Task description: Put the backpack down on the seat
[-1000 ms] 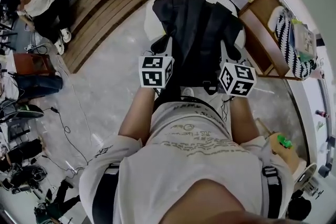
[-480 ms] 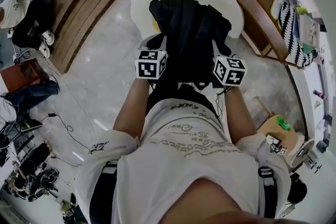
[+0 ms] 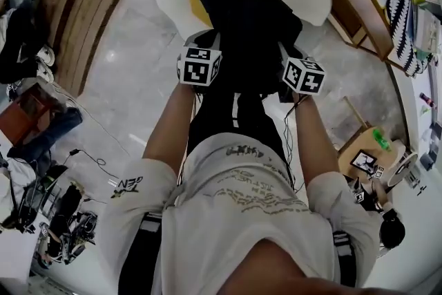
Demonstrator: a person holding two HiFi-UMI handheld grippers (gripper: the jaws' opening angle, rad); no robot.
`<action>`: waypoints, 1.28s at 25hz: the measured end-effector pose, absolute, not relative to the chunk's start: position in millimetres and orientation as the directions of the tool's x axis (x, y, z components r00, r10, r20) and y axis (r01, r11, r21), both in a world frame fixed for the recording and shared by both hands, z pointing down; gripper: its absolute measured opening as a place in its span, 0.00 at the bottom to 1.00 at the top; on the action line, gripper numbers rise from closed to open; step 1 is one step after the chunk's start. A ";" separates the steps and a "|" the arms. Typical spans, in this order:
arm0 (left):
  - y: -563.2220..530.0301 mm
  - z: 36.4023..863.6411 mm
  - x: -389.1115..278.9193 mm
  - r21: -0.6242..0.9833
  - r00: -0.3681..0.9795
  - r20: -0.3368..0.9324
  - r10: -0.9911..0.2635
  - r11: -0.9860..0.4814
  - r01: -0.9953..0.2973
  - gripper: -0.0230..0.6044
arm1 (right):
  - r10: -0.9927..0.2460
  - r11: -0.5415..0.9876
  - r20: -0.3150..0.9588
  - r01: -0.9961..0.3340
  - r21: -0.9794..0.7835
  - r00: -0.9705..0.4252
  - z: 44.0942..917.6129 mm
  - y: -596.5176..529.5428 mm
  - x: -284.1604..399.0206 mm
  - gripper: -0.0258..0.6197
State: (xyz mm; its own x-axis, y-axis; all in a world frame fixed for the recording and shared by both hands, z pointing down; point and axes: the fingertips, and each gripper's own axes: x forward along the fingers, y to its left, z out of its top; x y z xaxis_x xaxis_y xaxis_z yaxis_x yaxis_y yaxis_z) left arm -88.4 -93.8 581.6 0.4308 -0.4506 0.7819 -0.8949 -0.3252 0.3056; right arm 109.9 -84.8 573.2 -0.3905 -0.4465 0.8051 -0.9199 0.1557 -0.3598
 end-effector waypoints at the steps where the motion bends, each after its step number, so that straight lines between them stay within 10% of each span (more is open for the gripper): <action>1: -94.8 593.2 -88.2 0.309 0.439 0.788 -0.432 -0.339 -0.888 0.12 | -0.432 0.133 0.815 -0.921 -0.366 -0.386 586.5 -83.8 109.5 0.12; 32: -110.1 832.1 -85.2 0.363 0.448 0.874 -0.190 -0.359 -0.860 0.13 | -0.166 -0.176 0.932 -0.920 -0.351 -0.323 818.6 -60.8 125.1 0.20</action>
